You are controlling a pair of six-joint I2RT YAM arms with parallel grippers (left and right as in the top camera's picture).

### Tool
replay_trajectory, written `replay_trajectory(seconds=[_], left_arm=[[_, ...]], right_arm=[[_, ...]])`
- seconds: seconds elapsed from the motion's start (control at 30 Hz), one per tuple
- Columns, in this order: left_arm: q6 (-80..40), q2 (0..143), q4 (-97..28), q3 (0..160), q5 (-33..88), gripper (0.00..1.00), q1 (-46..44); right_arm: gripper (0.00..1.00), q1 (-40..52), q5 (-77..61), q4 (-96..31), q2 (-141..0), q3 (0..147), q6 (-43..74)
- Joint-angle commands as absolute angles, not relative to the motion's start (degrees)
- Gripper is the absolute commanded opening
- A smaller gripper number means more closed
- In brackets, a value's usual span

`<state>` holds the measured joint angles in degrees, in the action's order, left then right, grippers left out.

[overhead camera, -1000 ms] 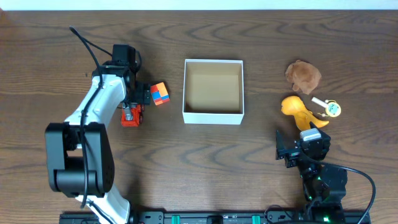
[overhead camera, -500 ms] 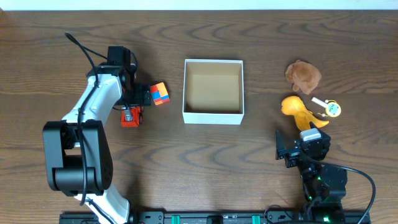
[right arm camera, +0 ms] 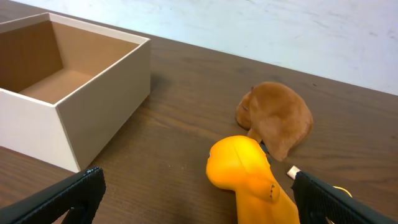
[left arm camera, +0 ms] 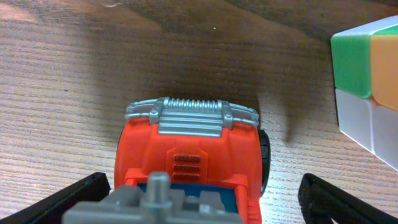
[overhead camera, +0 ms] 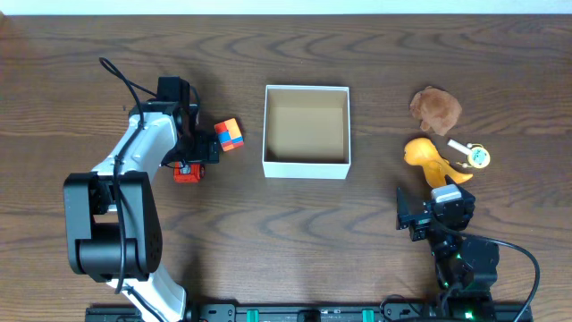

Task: Pack container
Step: 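Lower the left gripper over the red fire truck and close on it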

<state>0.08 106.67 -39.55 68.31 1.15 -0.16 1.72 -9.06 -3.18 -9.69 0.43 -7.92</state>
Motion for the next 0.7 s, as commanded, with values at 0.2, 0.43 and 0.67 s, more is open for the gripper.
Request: replay_trajectory(seconds=[0.2, 0.43, 0.67], left_arm=[[0.8, 107.3, -39.4, 68.0, 1.3, 1.00, 0.0], [0.8, 107.3, -39.4, 68.0, 1.3, 0.74, 0.0], [0.8, 107.3, -39.9, 68.0, 1.3, 0.54, 0.0]], right_arm=[[0.99, 1.0, -9.4, -3.4, -9.4, 0.3, -7.3], [0.99, 1.0, -9.4, -3.4, -9.4, 0.3, -7.3], [0.99, 1.0, -9.4, -3.4, -9.4, 0.3, -7.3]])
